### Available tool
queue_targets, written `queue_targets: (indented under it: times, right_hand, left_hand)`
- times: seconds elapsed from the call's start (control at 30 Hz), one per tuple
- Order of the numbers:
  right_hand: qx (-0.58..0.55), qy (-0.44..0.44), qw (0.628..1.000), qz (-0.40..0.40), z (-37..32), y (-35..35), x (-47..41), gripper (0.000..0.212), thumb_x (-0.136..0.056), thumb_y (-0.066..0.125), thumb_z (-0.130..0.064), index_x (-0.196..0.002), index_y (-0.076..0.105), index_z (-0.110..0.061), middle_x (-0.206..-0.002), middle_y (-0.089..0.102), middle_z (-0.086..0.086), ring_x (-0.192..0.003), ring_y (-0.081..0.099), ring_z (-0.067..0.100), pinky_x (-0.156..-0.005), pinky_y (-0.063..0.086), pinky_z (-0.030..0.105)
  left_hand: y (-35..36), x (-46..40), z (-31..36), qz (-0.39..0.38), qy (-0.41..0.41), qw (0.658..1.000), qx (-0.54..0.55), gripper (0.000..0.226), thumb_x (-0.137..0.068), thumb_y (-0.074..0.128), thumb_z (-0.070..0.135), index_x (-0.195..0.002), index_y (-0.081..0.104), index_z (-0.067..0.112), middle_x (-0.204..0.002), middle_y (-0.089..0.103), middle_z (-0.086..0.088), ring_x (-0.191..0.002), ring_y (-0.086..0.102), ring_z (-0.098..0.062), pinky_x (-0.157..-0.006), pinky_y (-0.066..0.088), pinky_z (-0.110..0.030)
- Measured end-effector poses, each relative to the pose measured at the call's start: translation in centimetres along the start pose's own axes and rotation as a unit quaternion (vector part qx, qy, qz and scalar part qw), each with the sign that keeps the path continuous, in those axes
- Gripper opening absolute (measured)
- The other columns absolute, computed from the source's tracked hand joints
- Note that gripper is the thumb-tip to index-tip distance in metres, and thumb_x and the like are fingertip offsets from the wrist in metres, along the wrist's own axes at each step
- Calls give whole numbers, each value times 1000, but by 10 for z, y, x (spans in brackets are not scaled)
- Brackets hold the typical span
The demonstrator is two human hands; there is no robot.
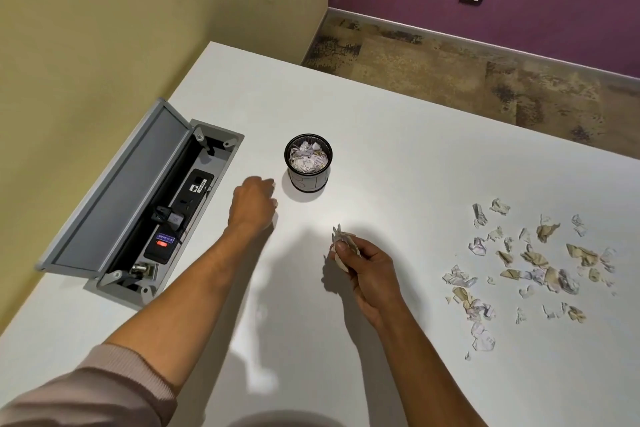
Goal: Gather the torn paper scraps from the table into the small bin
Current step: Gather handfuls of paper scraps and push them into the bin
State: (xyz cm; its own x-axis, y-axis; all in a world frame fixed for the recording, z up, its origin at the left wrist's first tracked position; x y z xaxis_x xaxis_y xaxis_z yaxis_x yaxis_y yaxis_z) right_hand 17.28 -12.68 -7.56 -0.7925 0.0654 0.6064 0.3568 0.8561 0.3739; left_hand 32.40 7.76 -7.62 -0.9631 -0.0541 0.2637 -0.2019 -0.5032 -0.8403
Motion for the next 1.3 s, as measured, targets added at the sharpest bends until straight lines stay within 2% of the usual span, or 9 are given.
queue_targets:
  times: [0.1, 0.23, 0.4, 0.53, 0.63, 0.8, 1.07, 1.23, 1.3]
  right_hand:
    - [2, -3, 1000, 3, 0, -2, 0, 39, -67, 82, -23, -101, 74, -7, -88, 70, 14, -84, 64, 32, -89, 47, 69]
    - [4, -11, 1000, 4, 0, -4, 0, 37, -65, 83, -23, -99, 76, -9, -89, 71, 13, -85, 64, 30, -95, 46, 66]
    - [4, -9, 1000, 0, 0, 0, -1, 37, -65, 83, -25, -98, 76, -10, -86, 70, 13, -84, 62, 30, -91, 45, 69]
    - [5, -4, 1000, 2, -3, 3, -1, 36, -65, 82, -25, -98, 77, -10, -86, 71, 12, -84, 63, 28, -95, 48, 61]
    - [-4, -3, 1000, 4, -3, 3, 0, 33, -67, 81, -22, -97, 77, -11, -87, 71, 12, -84, 64, 25, -94, 51, 49]
    - [-5, -5, 1000, 5, -4, 4, 1, 26, -68, 79, -20, -94, 78, -13, -85, 71, 10, -83, 64, 22, -90, 52, 37]
    - [-15, -21, 1000, 2, -9, 3, 0, 21, -72, 78, -17, -92, 78, -12, -85, 71, 9, -80, 63, 19, -79, 55, 25]
    - [-22, -12, 1000, 2, -13, 7, -6, 21, -72, 78, -17, -91, 77, -10, -82, 64, 12, -79, 57, 25, -79, 51, 38]
    - [-29, -15, 999, 8, -19, 13, -11, 19, -76, 76, -11, -94, 75, -6, -83, 67, 13, -80, 60, 25, -81, 52, 37]
  left_hand:
    - [9, 7, -9, -10, 4, 999, -46, 10, -84, 55, -3, -75, 57, 0, -80, 56, -13, -75, 53, -31, -60, 37, -29]
    - [9, 9, -10, 7, 26, 998, -63, 31, -69, 46, -17, -56, 41, 11, -65, 38, -7, -69, 27, -23, -57, 26, -27]
    - [8, 5, -19, 28, -30, 999, 36, 16, -88, 61, -1, -92, 74, 7, -93, 72, -12, -90, 65, -32, -78, 48, -28]
    - [3, 9, -17, 44, -52, 992, 107, 14, -86, 62, 1, -83, 74, 8, -87, 74, -8, -86, 66, -23, -77, 46, -18]
    - [-16, 11, -4, 91, -46, 972, 210, 13, -85, 67, 4, -80, 74, 15, -79, 72, -3, -71, 64, -14, -60, 43, -2]
    - [-49, 2, 41, 131, 27, 941, 312, 7, -83, 75, 12, -87, 75, 17, -75, 69, 13, -66, 63, 9, -67, 50, -8]
    - [-49, -1, 65, 130, 51, 942, 305, 14, -86, 72, 18, -100, 76, 18, -86, 70, 13, -84, 67, -1, -79, 50, -15]
    - [-30, 26, 27, 184, 21, 928, 322, 14, -93, 63, 21, -102, 74, 20, -95, 71, 10, -76, 61, 6, -69, 45, -8]
    - [-8, 43, 6, 188, 12, 934, 304, 16, -95, 60, 19, -105, 72, 15, -102, 71, 2, -85, 64, -2, -81, 52, -21]
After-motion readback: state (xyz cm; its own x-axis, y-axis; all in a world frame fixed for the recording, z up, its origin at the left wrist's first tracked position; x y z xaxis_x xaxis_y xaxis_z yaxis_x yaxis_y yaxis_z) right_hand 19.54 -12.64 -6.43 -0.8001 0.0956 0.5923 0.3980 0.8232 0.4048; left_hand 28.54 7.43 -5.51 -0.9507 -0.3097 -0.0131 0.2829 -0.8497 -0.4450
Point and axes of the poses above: each hand's wrist, its own x-axis away from the middle knuckle, its own y-axis out of the palm, z = x × y, the point moved 5 cm from there along -x, towards the middle knuckle
